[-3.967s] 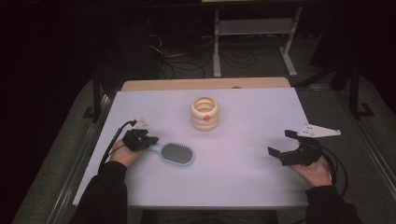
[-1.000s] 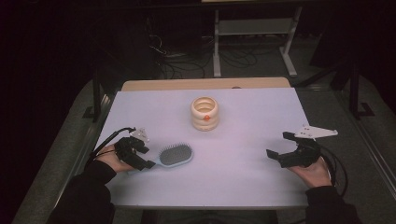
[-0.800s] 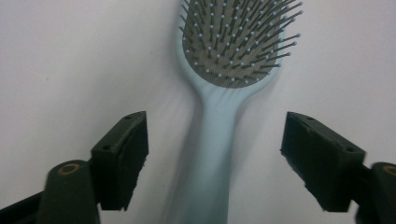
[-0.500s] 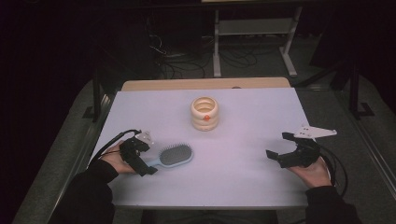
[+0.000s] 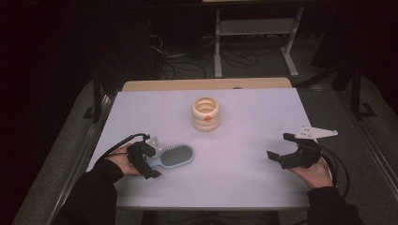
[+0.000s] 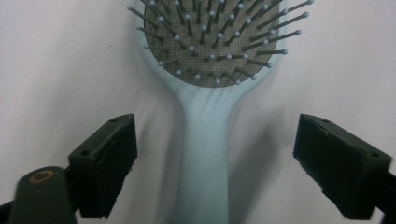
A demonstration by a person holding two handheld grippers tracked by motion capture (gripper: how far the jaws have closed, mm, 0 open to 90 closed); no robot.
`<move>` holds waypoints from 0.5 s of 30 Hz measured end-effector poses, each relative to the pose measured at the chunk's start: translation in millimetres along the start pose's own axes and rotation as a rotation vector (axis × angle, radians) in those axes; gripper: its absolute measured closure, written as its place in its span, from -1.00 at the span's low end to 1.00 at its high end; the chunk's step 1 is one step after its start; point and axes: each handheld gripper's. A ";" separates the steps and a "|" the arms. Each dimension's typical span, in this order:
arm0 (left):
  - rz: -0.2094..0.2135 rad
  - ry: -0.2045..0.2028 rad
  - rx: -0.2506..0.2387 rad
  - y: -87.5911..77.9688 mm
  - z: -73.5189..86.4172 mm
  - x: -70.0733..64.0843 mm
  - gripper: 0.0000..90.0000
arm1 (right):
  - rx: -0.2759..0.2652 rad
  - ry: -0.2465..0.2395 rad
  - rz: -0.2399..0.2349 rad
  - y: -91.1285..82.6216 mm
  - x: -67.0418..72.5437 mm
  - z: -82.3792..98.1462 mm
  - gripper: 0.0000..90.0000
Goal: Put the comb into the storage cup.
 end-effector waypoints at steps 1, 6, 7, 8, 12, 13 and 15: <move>0.000 0.002 -0.001 -0.2 0.0 0.1 -0.62 | 0.000 0.000 0.000 0.0 0.0 0.0 -1.00; -0.008 0.010 -0.004 -2.0 1.1 0.7 -0.35 | 0.001 0.000 -0.001 0.1 0.0 0.0 -1.00; -0.016 0.014 -0.002 -2.5 1.2 0.7 -0.29 | 0.001 0.000 -0.001 0.1 0.0 0.0 -1.00; -0.023 0.016 -0.006 -2.8 1.5 0.7 -0.23 | 0.001 -0.001 -0.001 0.0 0.0 0.0 -1.00; -0.058 0.035 -0.001 -2.8 2.7 1.5 0.08 | 0.000 0.000 0.000 0.0 0.0 0.1 -1.00; -0.058 0.032 -0.005 -3.0 2.9 1.9 0.12 | 0.000 0.000 0.000 0.0 -0.1 0.0 -1.00; -0.063 0.033 -0.008 -3.4 2.8 2.2 0.23 | 0.001 0.000 0.000 0.0 0.0 0.1 -1.00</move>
Point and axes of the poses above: each handheld gripper's, and its own axes: y roughly forward along the jaws, z roughly out of its underside, x roughly to its left, and after that the axes turned 10 degrees about -x, right-handed
